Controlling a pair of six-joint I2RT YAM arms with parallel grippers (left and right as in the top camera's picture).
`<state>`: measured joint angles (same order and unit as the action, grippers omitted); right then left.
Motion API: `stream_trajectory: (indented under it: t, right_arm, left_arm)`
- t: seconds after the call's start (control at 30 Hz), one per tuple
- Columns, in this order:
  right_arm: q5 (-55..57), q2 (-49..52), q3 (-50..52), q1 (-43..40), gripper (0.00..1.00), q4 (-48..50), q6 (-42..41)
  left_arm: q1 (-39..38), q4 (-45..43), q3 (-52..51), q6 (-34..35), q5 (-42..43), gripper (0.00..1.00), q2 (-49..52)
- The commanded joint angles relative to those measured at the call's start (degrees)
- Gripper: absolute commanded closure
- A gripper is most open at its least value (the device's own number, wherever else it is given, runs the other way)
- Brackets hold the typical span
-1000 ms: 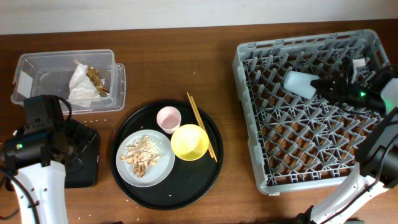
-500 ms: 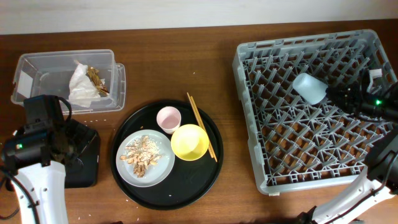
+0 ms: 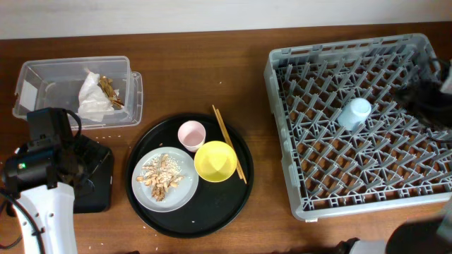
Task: Sort waste into correct bins and load items into the dishwasher rack
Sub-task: 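Move the right gripper back to the tray and grasp the pink cup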
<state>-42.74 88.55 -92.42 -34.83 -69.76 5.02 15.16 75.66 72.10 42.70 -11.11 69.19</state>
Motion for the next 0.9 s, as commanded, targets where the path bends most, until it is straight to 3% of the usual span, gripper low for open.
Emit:
stream_trajectory:
  t: [0.0,0.07,0.2,0.3,0.33,0.37,0.5,0.6,0.87]
  right_arm:
    - [-9.0,-7.9,0.1,12.1,0.01,-2.3,5.8]
    - [-11.3,-9.4,0.1,21.2,0.02,-2.8,5.9]
    - [-1.9,-8.8,0.1,40.6,0.37,-2.9,5.9]
    - [12.5,-6.1,0.1,55.6,0.40,-1.7,3.0]
    - [24.2,-2.6,0.1,65.1,0.40,1.4,-4.3]
    - [27.6,-1.2,0.1,67.8,0.40,2.8,-6.7]
    - [37.3,6.3,0.1,76.4,0.46,11.6,-16.2]
    - [36.8,12.4,-0.7,80.0,0.46,19.3,-16.5]
    - [35.7,25.6,-12.6,81.5,0.49,19.6,-17.2]
  left_arm:
    - [0.3,0.0,-0.2,0.5,0.0,0.01,-0.7]
    - [0.3,0.0,-0.2,0.5,0.0,0.01,-0.7]
    - [0.3,0.0,-0.2,0.5,0.0,0.01,-0.7]
    - [0.3,0.0,-0.2,0.5,0.0,0.01,-0.7]
    - [0.3,0.0,-0.2,0.5,0.0,0.01,-0.7]
    - [0.3,0.0,-0.2,0.5,0.0,0.01,-0.7]
    - [0.3,0.0,-0.2,0.5,0.0,0.01,-0.7]
    - [0.3,0.0,-0.2,0.5,0.0,0.01,-0.7]
    - [0.3,0.0,-0.2,0.5,0.0,0.01,-0.7]
